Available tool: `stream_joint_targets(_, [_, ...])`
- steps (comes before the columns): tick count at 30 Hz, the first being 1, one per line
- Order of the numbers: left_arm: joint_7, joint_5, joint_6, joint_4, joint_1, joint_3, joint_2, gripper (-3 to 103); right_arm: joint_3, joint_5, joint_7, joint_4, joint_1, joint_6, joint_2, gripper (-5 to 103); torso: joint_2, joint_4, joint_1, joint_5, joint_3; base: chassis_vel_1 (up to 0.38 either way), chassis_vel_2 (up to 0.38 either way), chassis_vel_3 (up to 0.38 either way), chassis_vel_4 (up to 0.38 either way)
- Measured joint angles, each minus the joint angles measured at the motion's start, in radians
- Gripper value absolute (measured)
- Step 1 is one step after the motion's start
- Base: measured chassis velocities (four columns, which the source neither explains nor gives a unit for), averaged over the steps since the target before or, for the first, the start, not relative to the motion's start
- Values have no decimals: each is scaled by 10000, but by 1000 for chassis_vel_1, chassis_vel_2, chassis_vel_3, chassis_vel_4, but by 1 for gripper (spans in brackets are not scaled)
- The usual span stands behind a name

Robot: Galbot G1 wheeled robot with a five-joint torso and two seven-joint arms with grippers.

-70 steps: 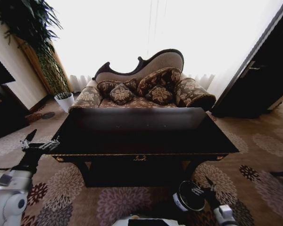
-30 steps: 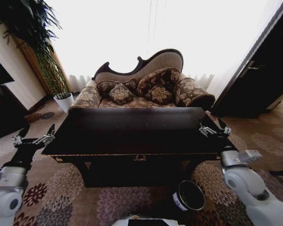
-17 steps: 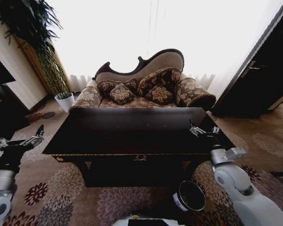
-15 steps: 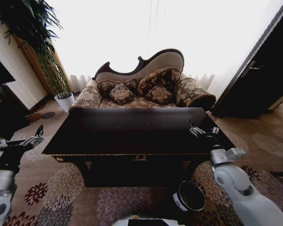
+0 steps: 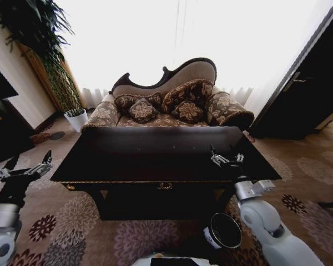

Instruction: Move to the front of the table and place the trash on the table into the trash bin.

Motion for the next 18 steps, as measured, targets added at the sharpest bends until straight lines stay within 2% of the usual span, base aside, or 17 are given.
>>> stream_joint_targets(6, [54, -10, 20, 136, -64, -8, 171, 100, -38, 6, -228, -66, 7, 72, 1, 100, 1, 2, -1, -2, 0, 0, 0, 0, 0])
stream_joint_targets(10, [186, 14, -171, 615, -341, 240, 443, 100, -117, -126, -497, -209, 68, 317, -43, 100, 0, -1, 0, -4, 0, 0, 0, 0, 0])
stream_joint_targets(13, [362, -92, -262, 515, -393, 283, 439, 100, -51, -248, -661, -171, 15, 494, -79, 100, 0, 2, 1, -2, 1, 0, 0, 0, 0])
stream_joint_targets(18, [506, -130, -310, 285, -390, 289, 319, 100, 354, -1060, -1033, 134, -256, 876, -130, 100, 1, 0, 0, -1, 0, 0, 0, 0, 0])
